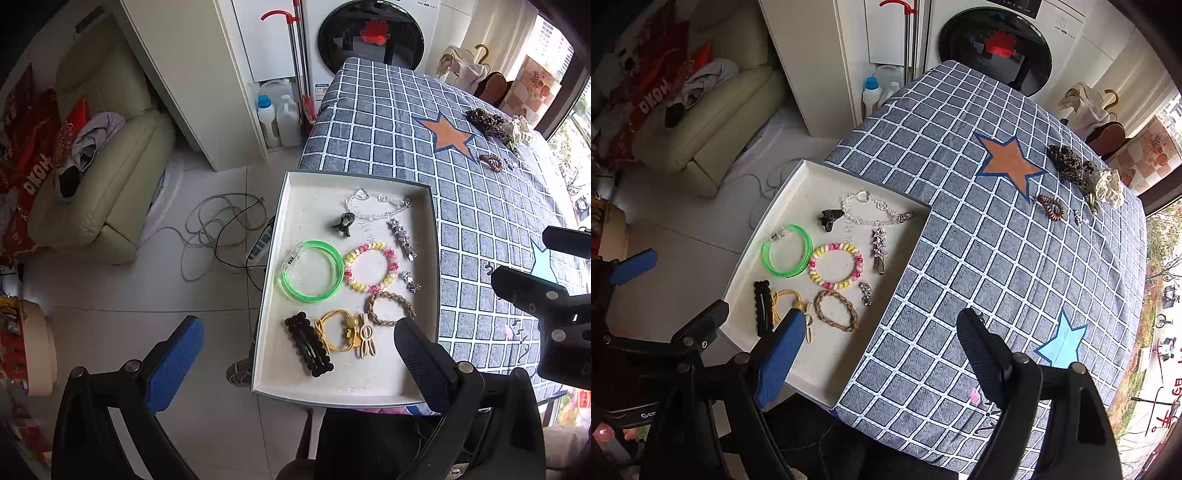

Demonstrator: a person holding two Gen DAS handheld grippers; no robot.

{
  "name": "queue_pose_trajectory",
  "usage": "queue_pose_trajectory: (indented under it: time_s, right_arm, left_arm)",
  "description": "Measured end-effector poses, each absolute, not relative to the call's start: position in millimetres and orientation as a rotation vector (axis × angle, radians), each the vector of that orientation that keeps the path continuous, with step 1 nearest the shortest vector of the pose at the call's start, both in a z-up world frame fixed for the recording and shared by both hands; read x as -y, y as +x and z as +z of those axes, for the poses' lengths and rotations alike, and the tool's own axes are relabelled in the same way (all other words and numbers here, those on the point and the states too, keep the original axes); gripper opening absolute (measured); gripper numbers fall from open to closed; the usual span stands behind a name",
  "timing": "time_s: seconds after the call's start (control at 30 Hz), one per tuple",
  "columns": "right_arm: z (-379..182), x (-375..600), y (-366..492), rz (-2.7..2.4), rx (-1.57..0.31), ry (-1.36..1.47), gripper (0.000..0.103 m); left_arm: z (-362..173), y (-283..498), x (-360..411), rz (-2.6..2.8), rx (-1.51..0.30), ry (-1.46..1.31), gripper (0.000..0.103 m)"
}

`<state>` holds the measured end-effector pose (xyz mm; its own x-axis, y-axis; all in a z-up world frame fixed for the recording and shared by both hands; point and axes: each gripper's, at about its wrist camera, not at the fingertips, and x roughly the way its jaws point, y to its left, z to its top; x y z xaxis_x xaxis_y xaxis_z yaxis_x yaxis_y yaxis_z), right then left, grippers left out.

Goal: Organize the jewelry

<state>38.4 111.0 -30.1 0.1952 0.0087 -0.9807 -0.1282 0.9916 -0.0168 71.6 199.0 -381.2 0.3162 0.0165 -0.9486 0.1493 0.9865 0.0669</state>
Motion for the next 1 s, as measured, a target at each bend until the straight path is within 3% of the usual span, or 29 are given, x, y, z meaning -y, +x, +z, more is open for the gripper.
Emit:
queue_pose_trajectory:
  time_s: [1.0]
  right_arm:
    - [-31.5,-113.5,38.0,0.098,-1.373,-0.101,0.086]
  left_arm:
    - [-377.7,69.1,-203.9,-0.090,-1.257,0.138,0.103]
